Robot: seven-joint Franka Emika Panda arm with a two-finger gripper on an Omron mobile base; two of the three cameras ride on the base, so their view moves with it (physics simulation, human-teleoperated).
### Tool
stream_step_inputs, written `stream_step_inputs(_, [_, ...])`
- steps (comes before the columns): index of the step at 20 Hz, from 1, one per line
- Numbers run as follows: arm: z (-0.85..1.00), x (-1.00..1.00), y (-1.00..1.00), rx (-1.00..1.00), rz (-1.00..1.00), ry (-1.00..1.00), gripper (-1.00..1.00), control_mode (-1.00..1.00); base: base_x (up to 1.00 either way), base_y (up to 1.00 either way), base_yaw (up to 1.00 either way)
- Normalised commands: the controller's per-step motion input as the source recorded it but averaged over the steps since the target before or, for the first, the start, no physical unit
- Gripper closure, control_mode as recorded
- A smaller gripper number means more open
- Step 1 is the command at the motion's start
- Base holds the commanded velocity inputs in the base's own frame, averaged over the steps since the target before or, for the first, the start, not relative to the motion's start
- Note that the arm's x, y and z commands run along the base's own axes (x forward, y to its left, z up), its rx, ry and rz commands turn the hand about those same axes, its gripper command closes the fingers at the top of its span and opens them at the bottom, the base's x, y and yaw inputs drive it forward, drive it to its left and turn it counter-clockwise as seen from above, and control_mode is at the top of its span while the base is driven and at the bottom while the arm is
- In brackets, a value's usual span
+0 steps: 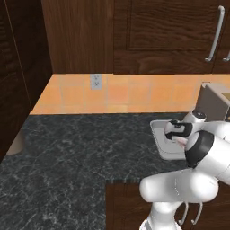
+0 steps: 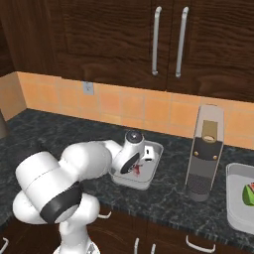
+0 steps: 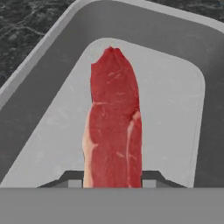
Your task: Place one lemon wedge and one steak in each tupperware on the nearby counter, to pack two identical lunches.
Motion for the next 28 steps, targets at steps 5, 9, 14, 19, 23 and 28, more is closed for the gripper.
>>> stream_step_inputs(5, [-0.09, 0.4, -0.14, 0.0, 0.05, 0.0, -1.0, -1.0, 0.0, 0.0, 0.0])
stream_step_inputs(9, [0.0, 0.22, -0.02, 0.0, 0.03, 0.0, -1.0, -1.0, 0.0, 0.0, 0.0])
stream_step_inputs(14, [0.38, -0.42, 0.0, 0.0, 0.0, -0.02, -1.0, -1.0, 0.0, 0.0, 0.0])
stream_step_inputs(19, [0.69, -0.63, 0.47, -0.04, -0.02, -0.12, -1.0, -1.0, 0.0, 0.0, 0.0])
stream_step_inputs(23, [0.67, -0.48, 0.88, -0.07, -0.21, -0.19, -1.0, -1.0, 0.0, 0.0, 0.0])
stream_step_inputs(28, [0.47, -0.87, 0.7, 0.06, -0.53, -0.23, -1.0, -1.0, 0.0, 0.0, 0.0])
